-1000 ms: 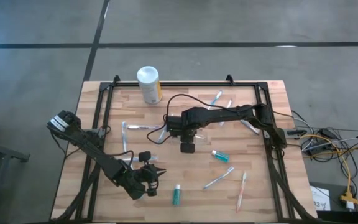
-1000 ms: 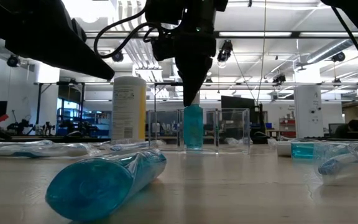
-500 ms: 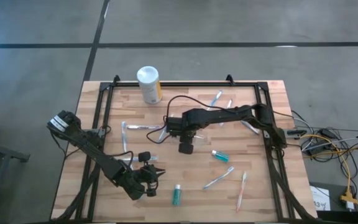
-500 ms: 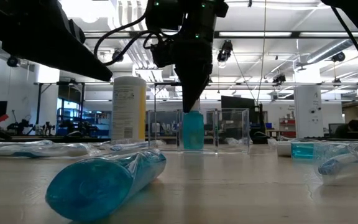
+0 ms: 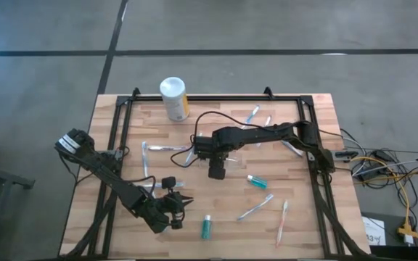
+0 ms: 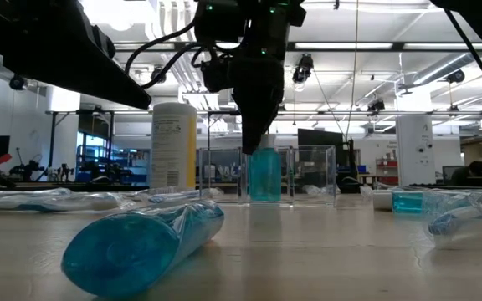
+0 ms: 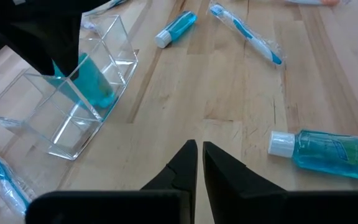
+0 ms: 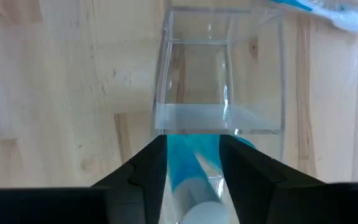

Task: Pick & Place toothbrushing station
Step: Adjust the transparent organizer

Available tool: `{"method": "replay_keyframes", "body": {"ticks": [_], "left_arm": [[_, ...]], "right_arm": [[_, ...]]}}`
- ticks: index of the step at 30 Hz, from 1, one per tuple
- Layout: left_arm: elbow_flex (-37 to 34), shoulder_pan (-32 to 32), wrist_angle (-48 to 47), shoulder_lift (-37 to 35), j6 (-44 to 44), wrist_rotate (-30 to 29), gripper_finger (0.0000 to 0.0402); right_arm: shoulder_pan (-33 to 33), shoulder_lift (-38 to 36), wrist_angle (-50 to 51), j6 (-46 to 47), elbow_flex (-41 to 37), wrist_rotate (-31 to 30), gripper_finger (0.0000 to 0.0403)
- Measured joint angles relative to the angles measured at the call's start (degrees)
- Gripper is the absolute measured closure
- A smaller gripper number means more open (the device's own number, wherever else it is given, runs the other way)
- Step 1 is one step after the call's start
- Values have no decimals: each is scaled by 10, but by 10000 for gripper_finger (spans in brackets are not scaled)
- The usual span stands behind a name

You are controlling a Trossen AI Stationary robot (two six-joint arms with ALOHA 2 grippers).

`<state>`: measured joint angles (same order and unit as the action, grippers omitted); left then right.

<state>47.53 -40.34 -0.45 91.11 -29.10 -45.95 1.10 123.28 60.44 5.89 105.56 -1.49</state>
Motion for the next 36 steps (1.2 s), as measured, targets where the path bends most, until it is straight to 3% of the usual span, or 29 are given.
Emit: {"method": "replay_keyframes", "body": {"ticks": [8, 18, 25, 30, 36], "left_arm": [[0, 0, 0, 0, 13, 0, 371], [0, 0, 0, 0, 24, -1, 371], [0, 0, 0, 0, 31, -2, 371], [0, 0, 4, 0, 37, -2, 371], [0, 0, 16, 0, 36, -2, 371]], "right_arm": [[0, -4, 1, 1, 0, 1, 225], [-1, -24, 8, 1, 2, 2, 220], [-4, -34, 36, -14, 58, 1, 220], [-39, -103, -17, -77, 70, -4, 231], [-110, -232, -98, -133, -7, -105, 251]]}}
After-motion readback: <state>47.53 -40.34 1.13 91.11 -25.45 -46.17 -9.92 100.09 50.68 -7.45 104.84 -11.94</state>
